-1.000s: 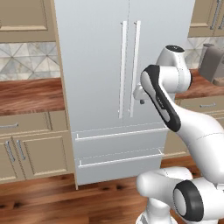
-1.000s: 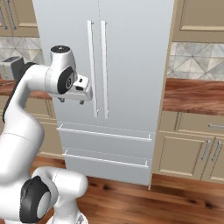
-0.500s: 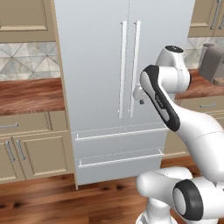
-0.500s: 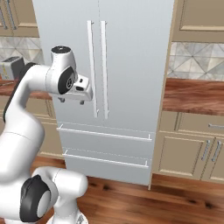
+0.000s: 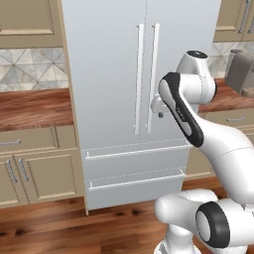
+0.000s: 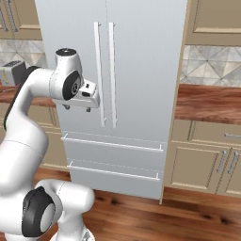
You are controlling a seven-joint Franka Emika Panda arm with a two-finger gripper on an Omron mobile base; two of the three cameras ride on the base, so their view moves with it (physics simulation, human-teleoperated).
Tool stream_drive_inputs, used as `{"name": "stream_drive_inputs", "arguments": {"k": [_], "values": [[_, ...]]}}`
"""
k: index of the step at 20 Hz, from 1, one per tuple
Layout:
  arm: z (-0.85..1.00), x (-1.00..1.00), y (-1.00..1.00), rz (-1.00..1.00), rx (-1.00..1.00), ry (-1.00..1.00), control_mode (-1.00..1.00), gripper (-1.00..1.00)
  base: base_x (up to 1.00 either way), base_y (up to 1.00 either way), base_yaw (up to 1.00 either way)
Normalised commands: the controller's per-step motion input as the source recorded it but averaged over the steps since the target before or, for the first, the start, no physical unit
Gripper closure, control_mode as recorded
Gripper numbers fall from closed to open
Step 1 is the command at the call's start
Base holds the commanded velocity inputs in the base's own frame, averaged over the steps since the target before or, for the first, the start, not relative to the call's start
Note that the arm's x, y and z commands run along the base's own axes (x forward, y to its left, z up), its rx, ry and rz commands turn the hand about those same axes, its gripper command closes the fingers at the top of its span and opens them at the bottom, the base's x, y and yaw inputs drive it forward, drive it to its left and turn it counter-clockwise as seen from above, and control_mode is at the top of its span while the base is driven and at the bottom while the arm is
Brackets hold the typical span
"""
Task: Retrieve the sausage and cheese from the fridge and place them on the cutting board on the counter.
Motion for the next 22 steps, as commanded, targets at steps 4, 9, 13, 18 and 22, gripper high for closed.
{"name": "stream_drive_inputs", "arguments": {"k": [4,9,13,18,22], "values": [[-0.18,0.17,0.00,-0.02,0.04,0.00,-1.00,-1.00,0.00,0.00,0.00],[-0.35,1.00,-0.03,-0.09,0.00,-0.05,-1.00,-1.00,0.00,0.00,0.00],[-0.09,1.00,-0.14,-0.05,0.00,-0.10,-1.00,-1.00,0.00,0.00,0.00],[0.07,1.00,-0.41,-0.01,0.00,-0.04,-1.00,-1.00,0.00,0.00,0.00],[0.03,1.00,-0.34,0.00,0.00,-0.16,-1.00,-1.00,0.00,0.00,0.00]]}}
